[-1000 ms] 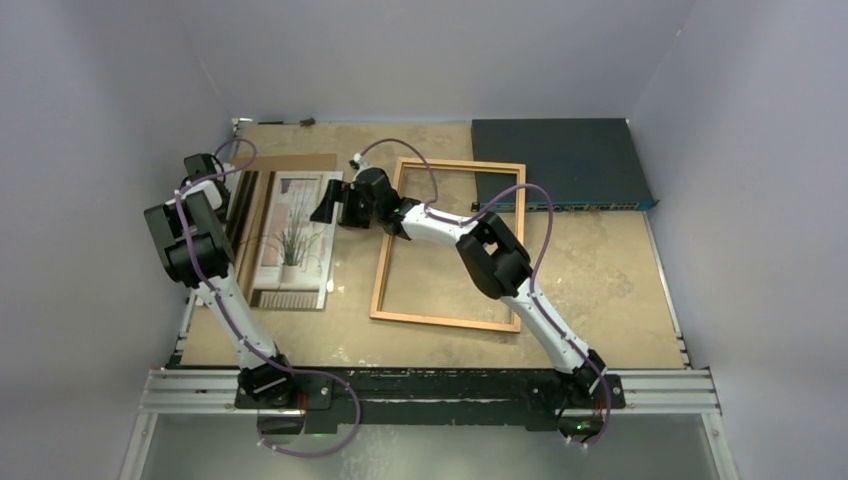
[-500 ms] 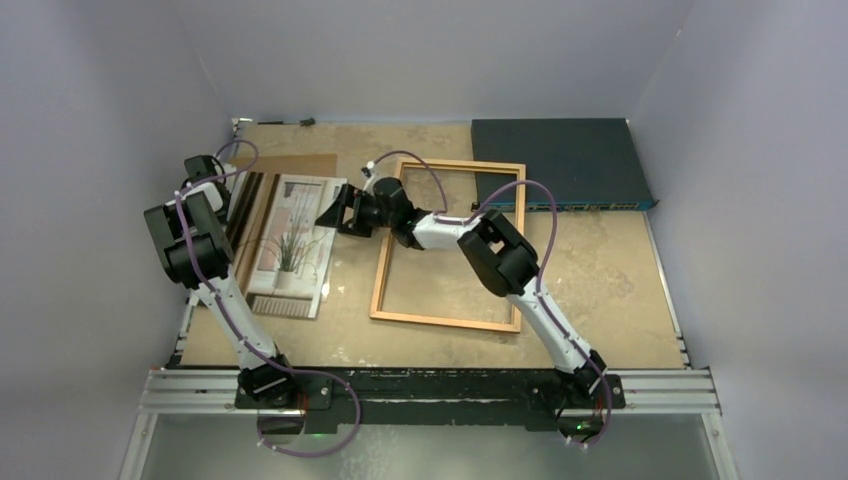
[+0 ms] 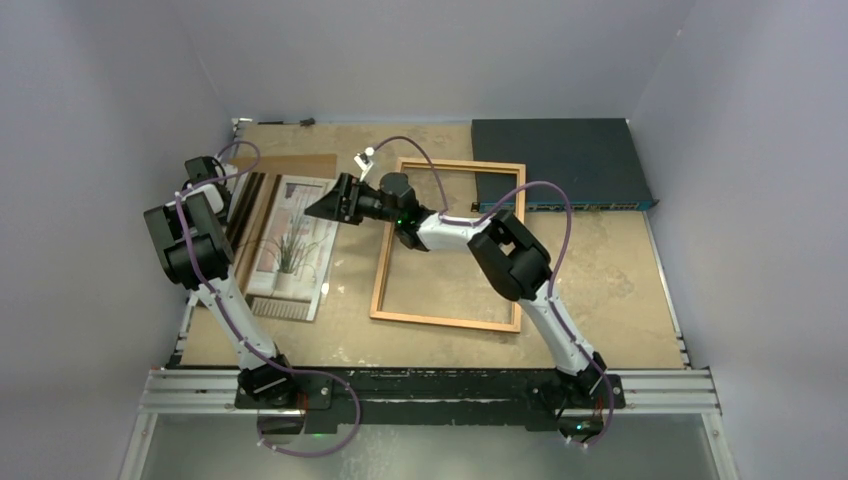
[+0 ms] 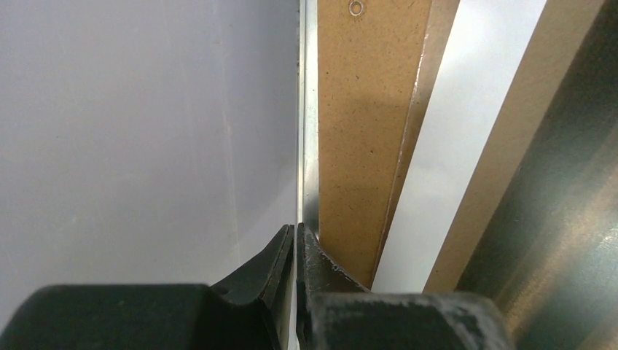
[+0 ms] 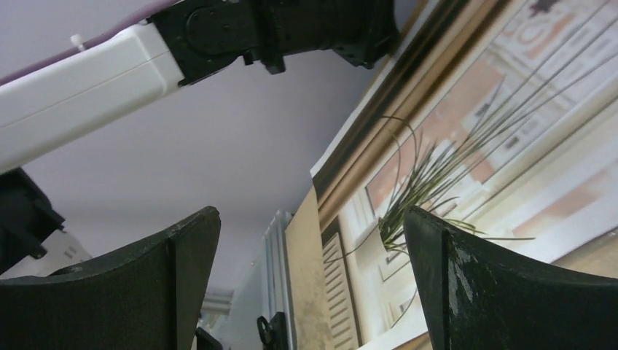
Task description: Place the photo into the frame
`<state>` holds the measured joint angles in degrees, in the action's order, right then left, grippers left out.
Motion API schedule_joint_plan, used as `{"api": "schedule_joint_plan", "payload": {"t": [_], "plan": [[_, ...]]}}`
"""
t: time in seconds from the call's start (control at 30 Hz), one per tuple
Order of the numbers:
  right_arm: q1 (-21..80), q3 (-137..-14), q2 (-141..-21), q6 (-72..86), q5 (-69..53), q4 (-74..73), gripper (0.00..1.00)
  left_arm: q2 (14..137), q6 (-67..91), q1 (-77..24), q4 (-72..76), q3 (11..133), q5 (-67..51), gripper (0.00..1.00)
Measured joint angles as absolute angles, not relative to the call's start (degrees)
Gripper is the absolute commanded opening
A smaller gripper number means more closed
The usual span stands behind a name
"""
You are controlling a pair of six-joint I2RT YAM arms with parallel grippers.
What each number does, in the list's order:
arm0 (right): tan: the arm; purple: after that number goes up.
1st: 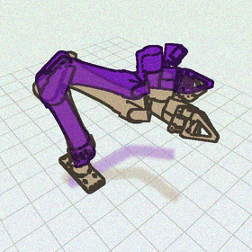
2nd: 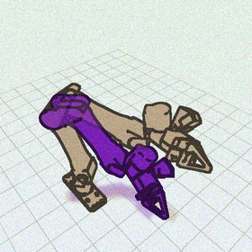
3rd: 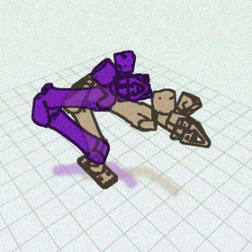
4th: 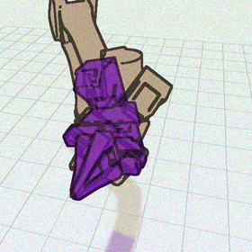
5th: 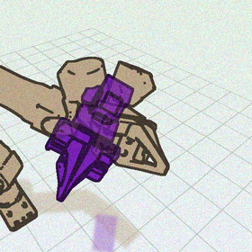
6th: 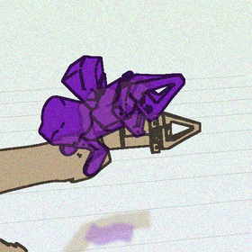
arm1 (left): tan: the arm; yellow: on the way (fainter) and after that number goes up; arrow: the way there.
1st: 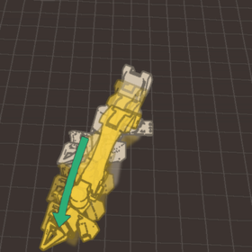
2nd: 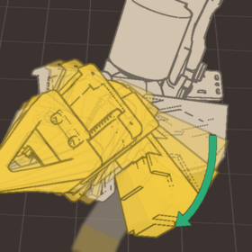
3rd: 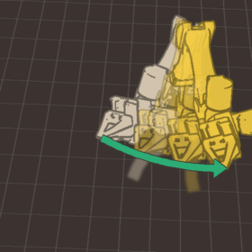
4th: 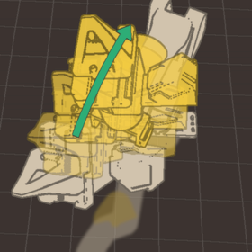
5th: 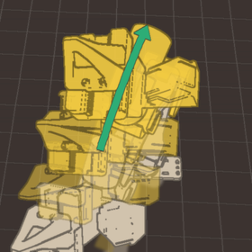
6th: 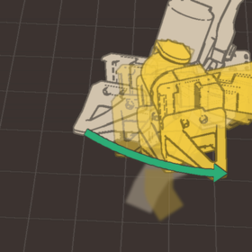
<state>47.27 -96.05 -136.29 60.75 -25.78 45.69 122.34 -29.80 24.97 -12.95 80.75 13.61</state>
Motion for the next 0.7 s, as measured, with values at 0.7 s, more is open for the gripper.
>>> {"api": "schedule_joint_plan", "payload": {"t": [0.7], "plan": [[50.9,-121.4,-145.1,43.5,-0.1,4.1,0.99,122.3,-30.9,24.9,-12.9,80.7,13.6,0.03]]}}
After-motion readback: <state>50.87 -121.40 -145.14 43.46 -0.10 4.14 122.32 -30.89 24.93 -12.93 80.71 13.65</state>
